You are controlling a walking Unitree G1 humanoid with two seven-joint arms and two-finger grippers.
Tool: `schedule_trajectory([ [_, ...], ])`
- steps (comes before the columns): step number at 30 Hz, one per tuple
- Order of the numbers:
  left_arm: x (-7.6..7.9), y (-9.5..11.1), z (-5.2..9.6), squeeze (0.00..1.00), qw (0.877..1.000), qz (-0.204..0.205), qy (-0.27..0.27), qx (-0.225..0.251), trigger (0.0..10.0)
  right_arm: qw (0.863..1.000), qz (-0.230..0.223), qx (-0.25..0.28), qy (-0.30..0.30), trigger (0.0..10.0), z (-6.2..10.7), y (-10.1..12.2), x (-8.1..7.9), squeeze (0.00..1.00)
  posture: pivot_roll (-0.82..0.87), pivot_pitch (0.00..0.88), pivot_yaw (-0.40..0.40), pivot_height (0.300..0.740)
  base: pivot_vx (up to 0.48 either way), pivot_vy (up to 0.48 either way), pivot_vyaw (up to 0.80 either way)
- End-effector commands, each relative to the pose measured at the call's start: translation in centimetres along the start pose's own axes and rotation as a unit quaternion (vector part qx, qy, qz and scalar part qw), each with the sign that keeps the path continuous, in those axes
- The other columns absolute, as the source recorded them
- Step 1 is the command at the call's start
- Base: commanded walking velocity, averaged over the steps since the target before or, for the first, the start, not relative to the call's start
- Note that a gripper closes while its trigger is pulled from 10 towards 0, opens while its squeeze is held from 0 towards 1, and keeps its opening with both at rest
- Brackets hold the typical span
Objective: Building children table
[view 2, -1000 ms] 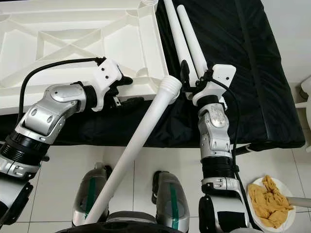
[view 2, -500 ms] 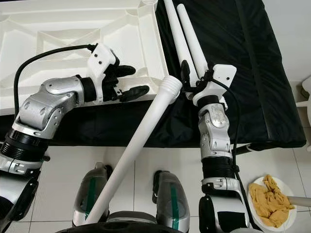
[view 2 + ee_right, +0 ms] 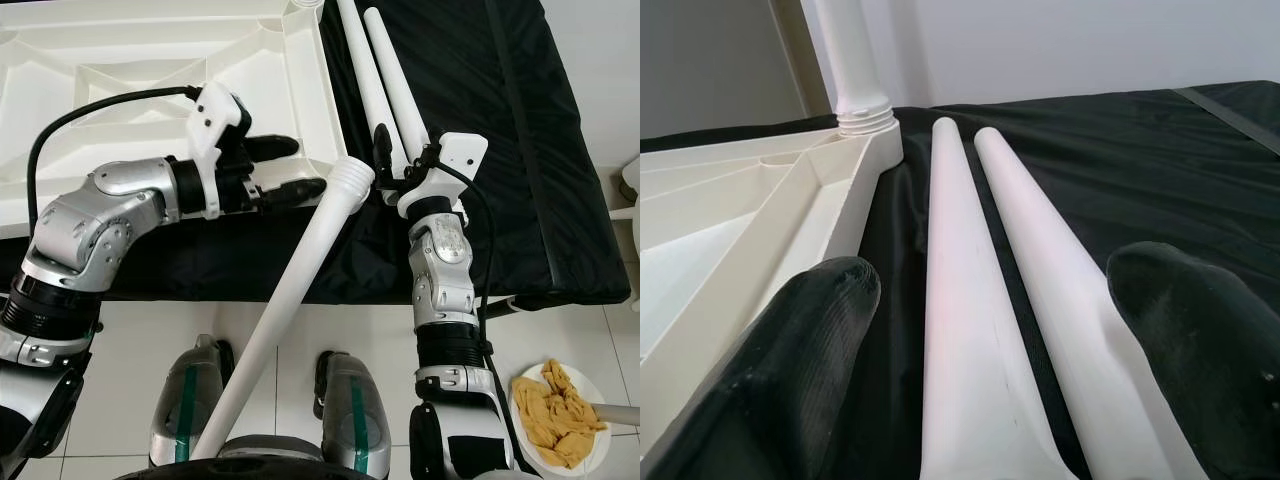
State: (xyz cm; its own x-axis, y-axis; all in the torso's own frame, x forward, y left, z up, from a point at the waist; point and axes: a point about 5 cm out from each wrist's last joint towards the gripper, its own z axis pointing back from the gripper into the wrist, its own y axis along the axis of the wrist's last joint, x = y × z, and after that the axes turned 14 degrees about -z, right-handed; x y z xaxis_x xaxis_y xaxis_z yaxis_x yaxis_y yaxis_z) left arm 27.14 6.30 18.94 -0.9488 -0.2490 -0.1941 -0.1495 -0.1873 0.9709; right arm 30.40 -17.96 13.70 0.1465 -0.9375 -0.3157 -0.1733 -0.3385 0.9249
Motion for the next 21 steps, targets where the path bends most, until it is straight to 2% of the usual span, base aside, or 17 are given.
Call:
schedule_trajectory([
  [1, 1.3, -0.2, -0.4, 0.00, 0.998, 0.010, -0.061, -0.002, 10.0, 1.000, 0.002, 0.001, -0.006, 10.0, 0.3, 0.0, 0.3, 0.00, 0.04, 0.099, -0.016, 0.740, 0.000, 0.000, 0.00],
  [6, 1.8, -0.2, -0.6, 0.00, 0.997, 0.024, -0.073, -0.010, 10.0, 1.000, 0.001, 0.001, -0.007, 10.0, 0.4, 0.0, 0.3, 0.00, 0.04, 0.099, -0.016, 0.740, 0.000, 0.000, 0.00],
  [9, 2.4, -0.8, -0.9, 0.00, 0.992, 0.061, -0.097, -0.046, 10.0, 1.000, 0.002, 0.001, -0.009, 10.0, 0.4, -0.1, 0.3, 0.00, 0.04, 0.101, -0.014, 0.740, 0.000, 0.000, 0.00],
  [12, 2.6, -1.1, -1.2, 0.00, 0.989, 0.078, -0.103, -0.069, 10.0, 1.000, 0.001, 0.001, -0.009, 10.0, 0.4, -0.1, 0.3, 0.00, 0.04, 0.102, -0.015, 0.740, 0.000, 0.000, 0.00],
  [21, 2.8, -1.4, -2.2, 0.00, 0.986, 0.089, -0.102, -0.095, 10.0, 1.000, 0.002, 0.001, -0.010, 10.0, 0.5, 0.0, 0.4, 0.00, 0.03, 0.102, -0.012, 0.740, 0.000, 0.000, 0.00],
])
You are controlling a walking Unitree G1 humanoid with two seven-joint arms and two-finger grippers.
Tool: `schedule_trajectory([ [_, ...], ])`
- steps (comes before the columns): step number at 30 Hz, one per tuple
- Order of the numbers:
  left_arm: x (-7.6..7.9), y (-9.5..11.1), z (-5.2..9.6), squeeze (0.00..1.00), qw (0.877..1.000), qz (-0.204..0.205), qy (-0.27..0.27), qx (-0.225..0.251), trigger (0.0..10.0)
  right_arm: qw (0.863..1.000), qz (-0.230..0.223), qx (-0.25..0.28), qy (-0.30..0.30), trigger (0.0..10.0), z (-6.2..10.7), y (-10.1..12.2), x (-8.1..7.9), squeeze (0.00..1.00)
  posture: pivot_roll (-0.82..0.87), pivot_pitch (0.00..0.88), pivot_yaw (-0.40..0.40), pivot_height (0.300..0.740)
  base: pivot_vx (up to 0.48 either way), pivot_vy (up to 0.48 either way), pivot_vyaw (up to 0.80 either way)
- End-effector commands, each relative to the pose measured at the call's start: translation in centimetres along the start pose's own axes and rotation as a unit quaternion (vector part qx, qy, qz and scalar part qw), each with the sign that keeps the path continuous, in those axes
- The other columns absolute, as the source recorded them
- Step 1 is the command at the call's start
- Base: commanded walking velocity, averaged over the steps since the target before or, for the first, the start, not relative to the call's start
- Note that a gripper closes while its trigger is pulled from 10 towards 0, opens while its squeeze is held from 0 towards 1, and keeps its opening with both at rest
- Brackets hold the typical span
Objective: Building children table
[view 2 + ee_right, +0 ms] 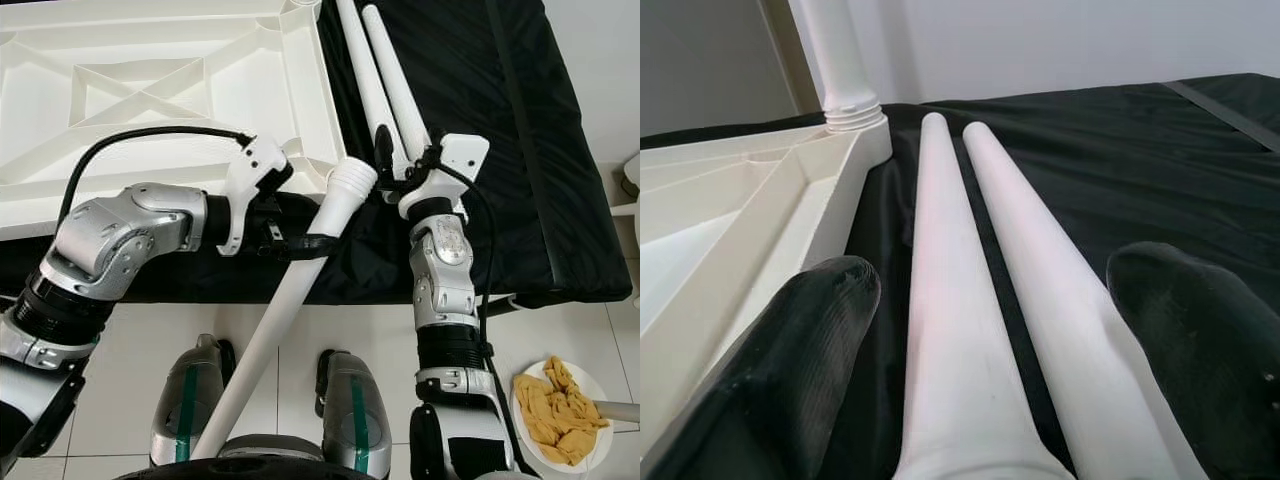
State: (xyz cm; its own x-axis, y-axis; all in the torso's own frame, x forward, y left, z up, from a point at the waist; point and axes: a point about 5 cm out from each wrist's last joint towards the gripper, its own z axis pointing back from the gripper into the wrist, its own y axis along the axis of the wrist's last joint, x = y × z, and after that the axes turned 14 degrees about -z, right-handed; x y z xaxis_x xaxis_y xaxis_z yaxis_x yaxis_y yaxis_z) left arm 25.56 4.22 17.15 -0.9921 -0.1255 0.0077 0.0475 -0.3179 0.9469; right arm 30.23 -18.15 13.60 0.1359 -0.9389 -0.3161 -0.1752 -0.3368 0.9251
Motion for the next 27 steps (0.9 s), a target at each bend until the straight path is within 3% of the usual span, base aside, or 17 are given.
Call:
schedule_trajectory([
  [1, 0.2, -0.3, -0.6, 0.00, 1.000, 0.013, -0.013, -0.017, 10.0, 1.000, 0.000, 0.001, -0.006, 10.0, 0.3, 0.0, 0.2, 0.00, 0.03, 0.103, -0.012, 0.740, 0.000, 0.000, 0.00],
  [16, -0.7, -1.1, -2.0, 0.00, 0.994, 0.038, 0.049, -0.089, 10.0, 1.000, -0.001, 0.000, -0.008, 10.0, 0.4, -0.1, 0.2, 0.00, 0.03, 0.108, -0.008, 0.740, 0.000, 0.000, 0.00],
  [21, -1.8, -1.8, -2.4, 0.00, 0.983, 0.049, 0.109, -0.139, 10.0, 1.000, 0.000, 0.000, -0.011, 10.0, 0.5, -0.1, 0.3, 0.00, 0.03, 0.106, -0.008, 0.740, 0.000, 0.000, 0.00],
  [27, -2.0, -2.2, -2.6, 0.00, 0.980, 0.053, 0.120, -0.152, 10.0, 1.000, 0.000, 0.000, -0.011, 10.0, 0.5, -0.1, 0.3, 0.00, 0.03, 0.105, -0.008, 0.740, 0.000, 0.000, 0.00],
])
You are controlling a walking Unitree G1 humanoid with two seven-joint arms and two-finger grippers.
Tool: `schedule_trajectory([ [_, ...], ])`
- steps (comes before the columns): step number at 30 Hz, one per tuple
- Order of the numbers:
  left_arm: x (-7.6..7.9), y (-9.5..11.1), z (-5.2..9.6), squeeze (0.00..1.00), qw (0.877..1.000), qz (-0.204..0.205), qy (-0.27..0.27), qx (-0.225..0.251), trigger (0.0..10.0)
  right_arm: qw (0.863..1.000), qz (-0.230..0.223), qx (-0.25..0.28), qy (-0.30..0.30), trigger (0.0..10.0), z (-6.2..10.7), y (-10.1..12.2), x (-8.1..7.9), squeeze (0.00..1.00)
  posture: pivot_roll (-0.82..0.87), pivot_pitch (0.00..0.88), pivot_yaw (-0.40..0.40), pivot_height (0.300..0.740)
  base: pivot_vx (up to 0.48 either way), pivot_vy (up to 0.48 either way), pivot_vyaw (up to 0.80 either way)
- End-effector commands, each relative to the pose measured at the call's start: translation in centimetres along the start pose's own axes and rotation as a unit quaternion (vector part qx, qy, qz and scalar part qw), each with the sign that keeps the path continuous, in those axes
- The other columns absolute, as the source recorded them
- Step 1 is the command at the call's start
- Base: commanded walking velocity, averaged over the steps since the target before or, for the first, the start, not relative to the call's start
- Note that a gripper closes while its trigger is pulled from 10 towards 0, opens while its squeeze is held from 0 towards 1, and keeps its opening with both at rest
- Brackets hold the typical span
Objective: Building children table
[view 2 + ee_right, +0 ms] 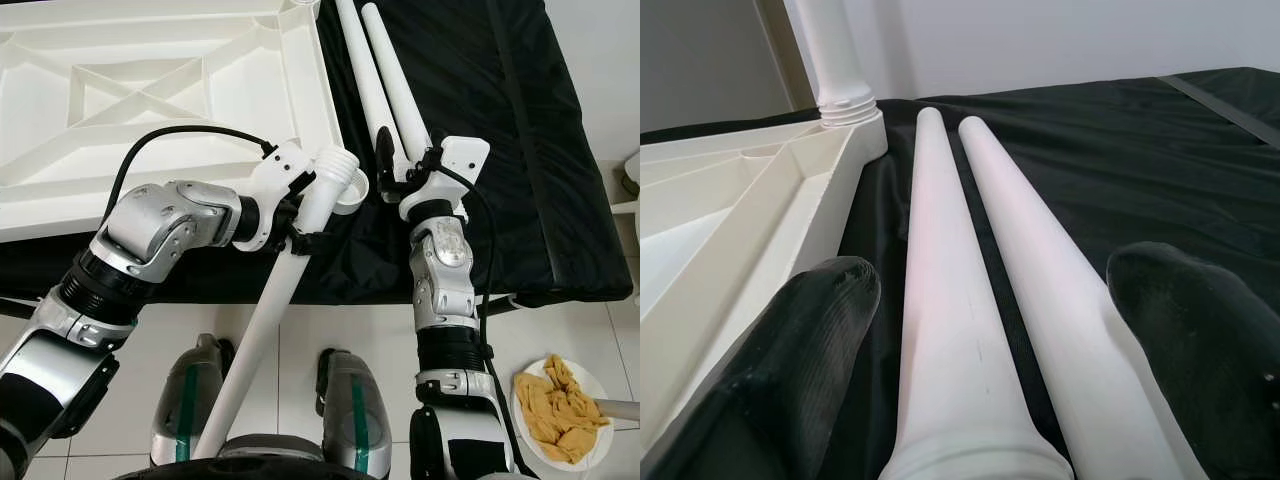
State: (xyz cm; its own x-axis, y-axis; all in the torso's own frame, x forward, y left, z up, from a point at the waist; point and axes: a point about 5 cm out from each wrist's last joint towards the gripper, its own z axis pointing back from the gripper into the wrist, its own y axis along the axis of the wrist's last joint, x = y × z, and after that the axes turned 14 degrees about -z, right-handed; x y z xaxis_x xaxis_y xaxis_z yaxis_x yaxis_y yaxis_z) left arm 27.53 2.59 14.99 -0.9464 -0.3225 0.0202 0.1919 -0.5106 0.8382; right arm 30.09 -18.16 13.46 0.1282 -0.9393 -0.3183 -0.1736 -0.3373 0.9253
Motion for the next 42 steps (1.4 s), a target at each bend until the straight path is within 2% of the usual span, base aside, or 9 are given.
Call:
schedule_trajectory([
  [1, -0.3, -0.7, -0.3, 0.00, 0.999, 0.004, 0.033, -0.032, 7.8, 1.000, 0.000, 0.000, -0.008, 10.0, 0.3, 0.0, 0.3, 0.00, 0.03, 0.103, -0.007, 0.740, 0.000, 0.000, 0.00],
  [3, -0.2, -0.8, -0.3, 0.00, 0.999, 0.006, 0.032, -0.030, 0.0, 1.000, 0.000, 0.000, -0.008, 10.0, 0.3, -0.1, 0.2, 0.00, 0.03, 0.103, -0.005, 0.740, 0.000, 0.000, 0.00],
  [10, 0.0, -0.3, 0.1, 0.00, 1.000, 0.006, 0.010, -0.012, 0.0, 1.000, -0.002, -0.002, -0.008, 10.0, 0.4, -0.2, 0.2, 0.00, 0.03, 0.101, -0.004, 0.740, 0.000, 0.000, 0.00],
  [13, 0.2, 0.1, 0.3, 0.00, 1.000, 0.010, -0.009, 0.001, 10.0, 1.000, -0.002, -0.003, -0.008, 10.0, 0.4, -0.3, 0.2, 0.00, 0.04, 0.099, -0.004, 0.740, 0.000, 0.000, 0.00],
  [19, 0.1, 0.7, 0.7, 0.00, 0.999, 0.025, -0.029, 0.021, 10.0, 1.000, -0.002, -0.002, -0.008, 10.0, 0.3, -0.3, 0.2, 0.00, 0.04, 0.099, -0.003, 0.740, 0.000, 0.000, 0.00],
  [20, 0.0, 1.1, 1.0, 0.00, 0.999, 0.021, -0.033, 0.034, 0.0, 1.000, -0.002, -0.002, -0.008, 10.0, 0.3, -0.3, 0.1, 0.00, 0.04, 0.100, -0.003, 0.740, 0.000, 0.000, 0.00],
  [22, -0.2, 1.3, 1.2, 0.00, 0.999, 0.017, -0.034, 0.035, 0.0, 1.000, -0.003, -0.002, -0.008, 10.0, 0.3, -0.3, 0.1, 0.00, 0.04, 0.102, -0.003, 0.740, 0.000, 0.000, 0.00],
  [23, -0.5, 1.6, 1.4, 0.00, 0.999, 0.013, -0.031, 0.035, 10.0, 1.000, -0.003, -0.002, -0.009, 10.0, 0.3, -0.3, 0.2, 0.00, 0.04, 0.105, -0.004, 0.740, 0.000, 0.000, 0.00],
  [42, -2.8, 5.3, 3.5, 0.00, 0.994, -0.074, -0.042, 0.064, 10.0, 1.000, -0.007, -0.003, -0.005, 10.0, 0.2, -0.4, 0.0, 0.00, 0.05, 0.112, -0.004, 0.740, 0.000, 0.000, 0.00],
])
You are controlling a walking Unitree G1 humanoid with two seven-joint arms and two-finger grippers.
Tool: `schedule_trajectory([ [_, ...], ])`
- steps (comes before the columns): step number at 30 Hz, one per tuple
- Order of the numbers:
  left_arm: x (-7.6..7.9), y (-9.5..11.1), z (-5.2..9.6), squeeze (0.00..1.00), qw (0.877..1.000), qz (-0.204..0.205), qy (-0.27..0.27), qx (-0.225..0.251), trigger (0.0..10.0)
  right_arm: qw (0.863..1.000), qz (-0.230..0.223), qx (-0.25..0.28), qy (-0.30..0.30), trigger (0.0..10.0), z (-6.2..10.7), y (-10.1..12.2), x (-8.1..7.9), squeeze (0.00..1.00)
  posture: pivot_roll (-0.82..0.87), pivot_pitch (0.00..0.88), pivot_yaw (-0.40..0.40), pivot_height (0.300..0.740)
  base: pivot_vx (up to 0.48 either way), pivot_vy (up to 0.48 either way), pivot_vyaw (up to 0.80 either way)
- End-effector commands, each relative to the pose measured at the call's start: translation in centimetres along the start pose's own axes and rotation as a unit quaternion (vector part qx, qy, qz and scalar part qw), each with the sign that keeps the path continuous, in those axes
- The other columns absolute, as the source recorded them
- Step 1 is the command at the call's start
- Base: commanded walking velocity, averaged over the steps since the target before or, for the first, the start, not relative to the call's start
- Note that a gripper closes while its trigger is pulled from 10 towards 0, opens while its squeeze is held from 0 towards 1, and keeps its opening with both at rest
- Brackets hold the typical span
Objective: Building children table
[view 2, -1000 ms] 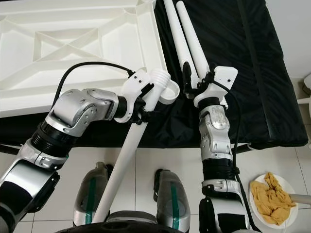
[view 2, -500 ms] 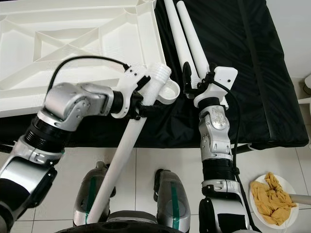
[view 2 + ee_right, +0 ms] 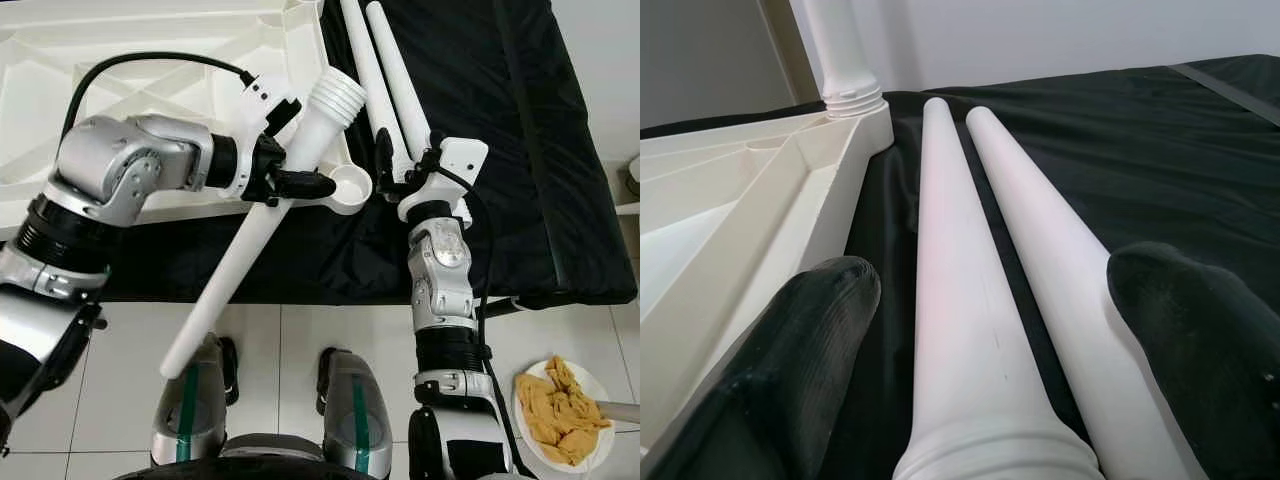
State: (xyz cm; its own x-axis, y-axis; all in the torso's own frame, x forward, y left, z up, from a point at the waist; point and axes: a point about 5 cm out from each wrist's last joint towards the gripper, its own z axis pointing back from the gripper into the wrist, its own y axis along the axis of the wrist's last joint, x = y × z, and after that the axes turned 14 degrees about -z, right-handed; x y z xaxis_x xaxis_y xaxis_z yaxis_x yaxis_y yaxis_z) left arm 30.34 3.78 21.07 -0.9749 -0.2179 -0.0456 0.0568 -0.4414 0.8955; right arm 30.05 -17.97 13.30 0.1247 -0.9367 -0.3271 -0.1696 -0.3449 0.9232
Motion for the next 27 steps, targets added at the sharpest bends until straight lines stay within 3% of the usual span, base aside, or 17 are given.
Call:
schedule_trajectory([
  [1, 0.2, 0.4, -0.1, 0.00, 0.999, -0.024, -0.022, 0.004, 10.0, 1.000, -0.003, -0.002, -0.002, 10.0, 0.2, -0.2, 0.1, 0.00, 0.05, 0.114, -0.004, 0.740, 0.000, 0.000, 0.00],
  [10, 1.4, 0.4, -1.6, 0.00, 0.997, 0.006, -0.081, -0.016, 10.0, 1.000, -0.005, -0.004, -0.004, 10.0, 0.4, -0.5, 0.0, 0.00, 0.05, 0.119, 0.003, 0.740, 0.000, 0.000, 0.00],
  [11, 1.7, -0.1, -2.3, 0.00, 0.995, 0.035, -0.085, -0.036, 10.0, 1.000, -0.005, -0.003, -0.005, 10.0, 0.4, -0.5, -0.1, 0.00, 0.05, 0.120, 0.006, 0.740, 0.000, 0.000, 0.00],
  [13, 1.7, -0.1, -2.3, 0.00, 0.995, 0.035, -0.085, -0.036, 10.0, 1.000, -0.005, -0.003, -0.005, 10.0, 0.4, -0.5, -0.1, 0.00, 0.05, 0.120, 0.006, 0.740, 0.000, 0.000, 0.00],
  [17, 2.6, -2.3, -3.7, 0.00, 0.988, 0.071, -0.092, -0.103, 10.0, 1.000, -0.005, -0.004, -0.006, 10.0, 0.5, -0.6, -0.1, 0.00, 0.06, 0.123, 0.014, 0.740, 0.000, 0.000, 0.00],
  [24, 2.5, -2.5, -3.5, 0.00, 0.985, 0.062, -0.099, -0.125, 10.0, 1.000, -0.007, -0.005, -0.009, 10.0, 0.7, -0.9, -0.2, 0.00, 0.06, 0.123, 0.025, 0.740, 0.000, 0.000, 0.00],
  [27, 1.1, -1.3, -2.2, 0.00, 0.986, 0.055, -0.093, -0.128, 10.0, 1.000, -0.008, -0.006, -0.013, 10.0, 1.0, -1.1, -0.1, 0.00, 0.06, 0.121, 0.036, 0.740, 0.000, 0.000, 0.00],
])
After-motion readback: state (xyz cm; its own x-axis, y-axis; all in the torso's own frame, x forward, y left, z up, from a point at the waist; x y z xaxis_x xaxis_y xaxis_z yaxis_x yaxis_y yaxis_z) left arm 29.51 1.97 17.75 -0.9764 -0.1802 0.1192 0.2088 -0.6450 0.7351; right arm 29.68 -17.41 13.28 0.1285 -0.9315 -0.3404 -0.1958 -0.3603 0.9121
